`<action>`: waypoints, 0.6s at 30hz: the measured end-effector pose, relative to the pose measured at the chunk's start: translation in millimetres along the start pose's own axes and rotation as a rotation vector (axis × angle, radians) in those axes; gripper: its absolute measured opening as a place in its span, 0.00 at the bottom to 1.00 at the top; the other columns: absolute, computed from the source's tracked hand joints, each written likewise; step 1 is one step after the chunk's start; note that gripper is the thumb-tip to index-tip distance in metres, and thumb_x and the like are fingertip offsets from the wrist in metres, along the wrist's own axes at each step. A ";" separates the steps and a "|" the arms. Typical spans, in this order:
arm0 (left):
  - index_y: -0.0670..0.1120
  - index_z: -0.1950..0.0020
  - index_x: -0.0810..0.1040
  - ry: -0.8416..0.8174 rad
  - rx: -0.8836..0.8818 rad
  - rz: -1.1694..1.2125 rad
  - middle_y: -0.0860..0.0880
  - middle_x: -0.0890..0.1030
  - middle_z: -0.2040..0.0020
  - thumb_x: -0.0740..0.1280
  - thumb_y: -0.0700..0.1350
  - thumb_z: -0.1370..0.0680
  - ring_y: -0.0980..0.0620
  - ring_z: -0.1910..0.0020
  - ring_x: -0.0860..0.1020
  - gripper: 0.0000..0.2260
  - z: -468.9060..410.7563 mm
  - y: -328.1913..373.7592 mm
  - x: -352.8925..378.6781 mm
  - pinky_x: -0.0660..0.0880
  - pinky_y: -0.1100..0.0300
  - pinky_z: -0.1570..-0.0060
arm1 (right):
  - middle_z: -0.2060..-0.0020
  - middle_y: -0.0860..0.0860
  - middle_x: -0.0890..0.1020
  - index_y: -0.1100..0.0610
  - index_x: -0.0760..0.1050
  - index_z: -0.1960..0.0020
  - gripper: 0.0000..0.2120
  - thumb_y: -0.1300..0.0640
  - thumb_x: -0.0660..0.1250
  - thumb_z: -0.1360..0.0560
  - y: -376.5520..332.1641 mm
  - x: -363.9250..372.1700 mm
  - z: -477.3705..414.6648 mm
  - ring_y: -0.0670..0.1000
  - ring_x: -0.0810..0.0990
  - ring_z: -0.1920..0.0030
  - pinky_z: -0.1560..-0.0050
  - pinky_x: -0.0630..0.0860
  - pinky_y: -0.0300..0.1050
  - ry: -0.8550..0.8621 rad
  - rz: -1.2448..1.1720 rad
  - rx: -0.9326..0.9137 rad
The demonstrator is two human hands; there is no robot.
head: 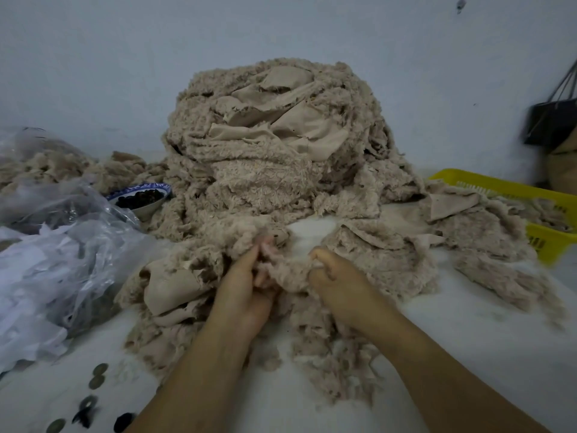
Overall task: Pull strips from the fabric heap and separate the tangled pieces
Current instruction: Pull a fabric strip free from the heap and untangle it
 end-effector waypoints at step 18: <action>0.42 0.40 0.80 -0.260 0.034 -0.393 0.44 0.85 0.43 0.54 0.66 0.22 0.50 0.47 0.85 0.31 9.1 -9.6 13.9 0.80 0.62 0.56 | 0.57 0.45 0.84 0.44 0.77 0.47 0.08 0.54 0.65 0.23 15.6 -57.4 -1.8 0.47 0.83 0.60 0.60 0.80 0.47 0.577 -0.775 0.089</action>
Point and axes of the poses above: each hand's wrist, its own z-axis away from the middle knuckle, its own x-axis out of the palm, y = z × x, the point moved 4 cm from there along -z, towards the middle knuckle
